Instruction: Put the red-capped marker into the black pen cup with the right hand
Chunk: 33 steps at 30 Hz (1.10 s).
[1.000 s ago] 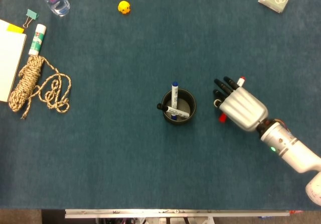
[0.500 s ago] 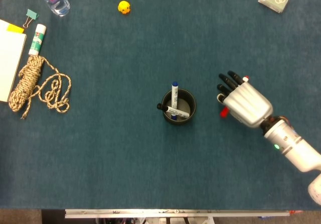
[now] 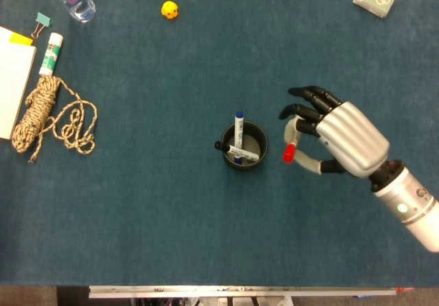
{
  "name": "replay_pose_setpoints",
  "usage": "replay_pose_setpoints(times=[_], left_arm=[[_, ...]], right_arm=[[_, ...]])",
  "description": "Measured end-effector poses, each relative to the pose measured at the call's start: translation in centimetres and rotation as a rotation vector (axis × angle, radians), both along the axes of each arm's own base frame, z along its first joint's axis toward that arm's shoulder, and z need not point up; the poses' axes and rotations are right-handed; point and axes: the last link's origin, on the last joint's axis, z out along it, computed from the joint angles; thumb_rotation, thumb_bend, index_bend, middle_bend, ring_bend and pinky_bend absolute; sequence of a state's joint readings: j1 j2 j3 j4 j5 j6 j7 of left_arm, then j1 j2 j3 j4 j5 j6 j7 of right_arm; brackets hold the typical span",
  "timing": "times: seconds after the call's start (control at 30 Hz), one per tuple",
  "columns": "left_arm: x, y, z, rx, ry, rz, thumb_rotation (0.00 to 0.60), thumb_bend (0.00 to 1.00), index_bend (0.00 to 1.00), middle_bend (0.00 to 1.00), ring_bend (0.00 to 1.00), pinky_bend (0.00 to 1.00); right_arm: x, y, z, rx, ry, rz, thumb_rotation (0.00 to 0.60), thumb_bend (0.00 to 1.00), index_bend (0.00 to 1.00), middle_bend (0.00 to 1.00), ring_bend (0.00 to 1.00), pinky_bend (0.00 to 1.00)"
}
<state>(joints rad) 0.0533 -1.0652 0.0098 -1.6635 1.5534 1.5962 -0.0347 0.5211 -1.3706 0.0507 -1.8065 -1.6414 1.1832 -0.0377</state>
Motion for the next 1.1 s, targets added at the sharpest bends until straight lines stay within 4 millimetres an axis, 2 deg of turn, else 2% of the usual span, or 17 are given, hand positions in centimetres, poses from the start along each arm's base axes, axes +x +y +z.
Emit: replay_pose_setpoints(times=[0.13, 0.23, 0.47, 0.7, 0.8, 0.93, 1.0, 1.1], left_arm=[[0.0, -0.1, 0.1, 0.003, 0.002, 0.002, 0.6, 0.31, 0.2, 0.22, 0.2, 0.1], [-0.1, -0.2, 0.2, 0.006, 0.003, 0.008, 0.6, 0.31, 0.2, 0.22, 0.2, 0.1], [-0.2, -0.2, 0.0, -0.001, 0.001, 0.016, 0.6, 0.31, 0.2, 0.22, 0.2, 0.1], [-0.6, -0.3, 0.1, 0.001, 0.003, 0.028, 0.6, 0.31, 0.2, 0.22, 0.2, 0.1], [-0.7, -0.4, 0.2, 0.004, 0.003, 0.03, 0.6, 0.31, 0.2, 0.22, 0.2, 0.1], [-0.8, -0.3, 0.2, 0.001, 0.005, 0.038, 0.6, 0.31, 0.2, 0.22, 0.2, 0.1], [-0.8, -0.3, 0.2, -0.001, 0.005, 0.037, 0.6, 0.31, 0.2, 0.22, 0.2, 0.1], [-0.7, -0.1, 0.1, -0.003, 0.004, 0.031, 0.6, 0.31, 0.2, 0.22, 0.2, 0.1]], right_arm=[[1.5, 0.1, 0.4, 0.085, -0.136, -0.023, 0.6, 0.35, 0.62, 0.37, 0.13, 0.16], [2.4, 0.1, -0.2, 0.12, -0.178, -0.024, 0.6, 0.35, 0.62, 0.37, 0.13, 0.16], [3.9, 0.2, -3.2, 0.183, -0.201, -0.03, 0.6, 0.35, 0.62, 0.37, 0.13, 0.16], [3.8, 0.1, -5.7, 0.23, -0.2, -0.052, 0.6, 0.35, 0.62, 0.36, 0.13, 0.16], [3.2, 0.1, -6.5, 0.251, -0.193, -0.058, 0.6, 0.35, 0.51, 0.31, 0.13, 0.14], [2.5, 0.0, -7.1, 0.27, -0.182, -0.051, 0.6, 0.34, 0.17, 0.18, 0.05, 0.05], [2.2, 0.0, -7.0, 0.266, -0.178, -0.043, 0.6, 0.34, 0.06, 0.12, 0.02, 0.03], [1.8, -0.2, -6.5, 0.244, -0.175, -0.032, 0.6, 0.34, 0.0, 0.06, 0.0, 0.01]])
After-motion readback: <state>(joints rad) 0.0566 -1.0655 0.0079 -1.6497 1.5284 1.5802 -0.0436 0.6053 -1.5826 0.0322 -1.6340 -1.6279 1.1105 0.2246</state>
